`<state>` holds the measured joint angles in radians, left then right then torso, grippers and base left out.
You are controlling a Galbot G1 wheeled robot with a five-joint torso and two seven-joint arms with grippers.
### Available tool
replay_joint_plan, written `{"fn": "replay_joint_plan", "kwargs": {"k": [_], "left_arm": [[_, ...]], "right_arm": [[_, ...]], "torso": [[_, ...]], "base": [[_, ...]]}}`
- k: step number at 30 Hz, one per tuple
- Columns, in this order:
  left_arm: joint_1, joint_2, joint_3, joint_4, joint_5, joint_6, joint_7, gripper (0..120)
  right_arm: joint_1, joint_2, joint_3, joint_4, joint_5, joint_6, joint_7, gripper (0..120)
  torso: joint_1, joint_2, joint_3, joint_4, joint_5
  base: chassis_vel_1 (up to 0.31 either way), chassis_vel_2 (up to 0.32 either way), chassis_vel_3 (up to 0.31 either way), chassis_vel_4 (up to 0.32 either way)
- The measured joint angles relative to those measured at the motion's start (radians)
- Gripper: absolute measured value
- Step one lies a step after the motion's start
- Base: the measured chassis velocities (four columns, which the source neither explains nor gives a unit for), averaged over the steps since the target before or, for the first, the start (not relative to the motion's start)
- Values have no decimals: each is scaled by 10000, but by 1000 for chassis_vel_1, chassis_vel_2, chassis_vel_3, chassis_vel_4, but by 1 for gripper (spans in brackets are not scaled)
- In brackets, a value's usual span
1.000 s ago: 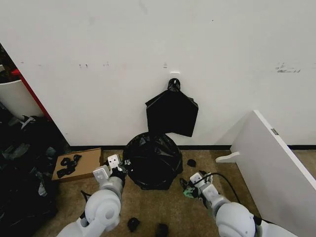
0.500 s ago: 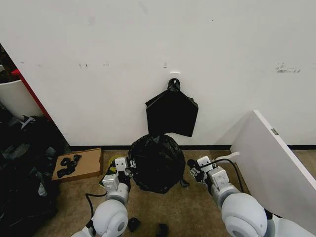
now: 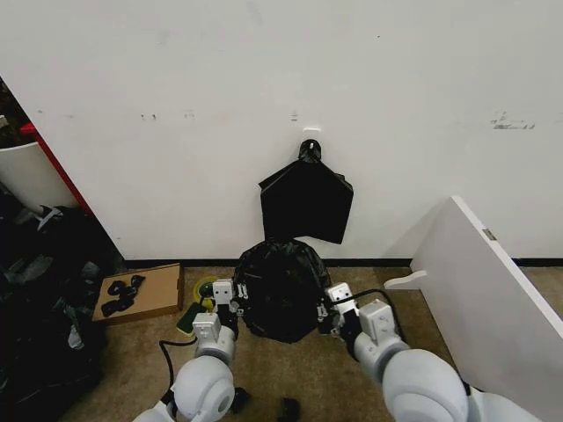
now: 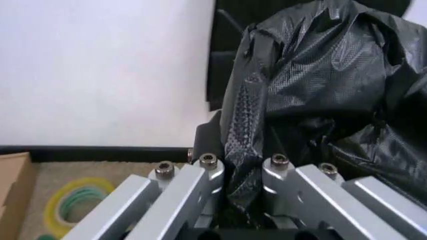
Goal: Place the garbage bag over the trash bin.
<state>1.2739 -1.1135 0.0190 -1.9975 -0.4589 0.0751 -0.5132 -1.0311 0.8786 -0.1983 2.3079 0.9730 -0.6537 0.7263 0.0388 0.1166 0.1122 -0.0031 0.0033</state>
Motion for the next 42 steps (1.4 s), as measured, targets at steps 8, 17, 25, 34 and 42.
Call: {"fn": "replay_joint_plan", "kwargs": {"k": [8,17,25,34,42], "left_arm": [[-77,-53,331,131,487,-144,94,4],[36,30,362,32,761,-352,232,4],[198,48,255,-109,790,-449,272,4],[216,82,126,-100,779,-476,281,4],[169,37,130,-44,623,-477,298,4]], "right_arm": [[1414,1512,-1132,-1814,1016,-94,1189,0],[2375,2646,-1939,-3823,661,-195,1711,0],[2412,3105,-2135,-5218,-226,-431,1753,0],[2251,2909,-1960,-4825,-608,-482,1721,0],[2272,2804,-2157,-3856,-502,-420,1412,0]], "torso": [[0,-1,0,4,-1],[0,-1,1,4,0],[1,-1,1,4,1],[1,-1,0,3,2],[0,0,-1,3,1]], "base": [[0,0,0,0],[0,0,0,0],[0,0,0,0],[0,0,0,0],[0,0,0,0]]}}
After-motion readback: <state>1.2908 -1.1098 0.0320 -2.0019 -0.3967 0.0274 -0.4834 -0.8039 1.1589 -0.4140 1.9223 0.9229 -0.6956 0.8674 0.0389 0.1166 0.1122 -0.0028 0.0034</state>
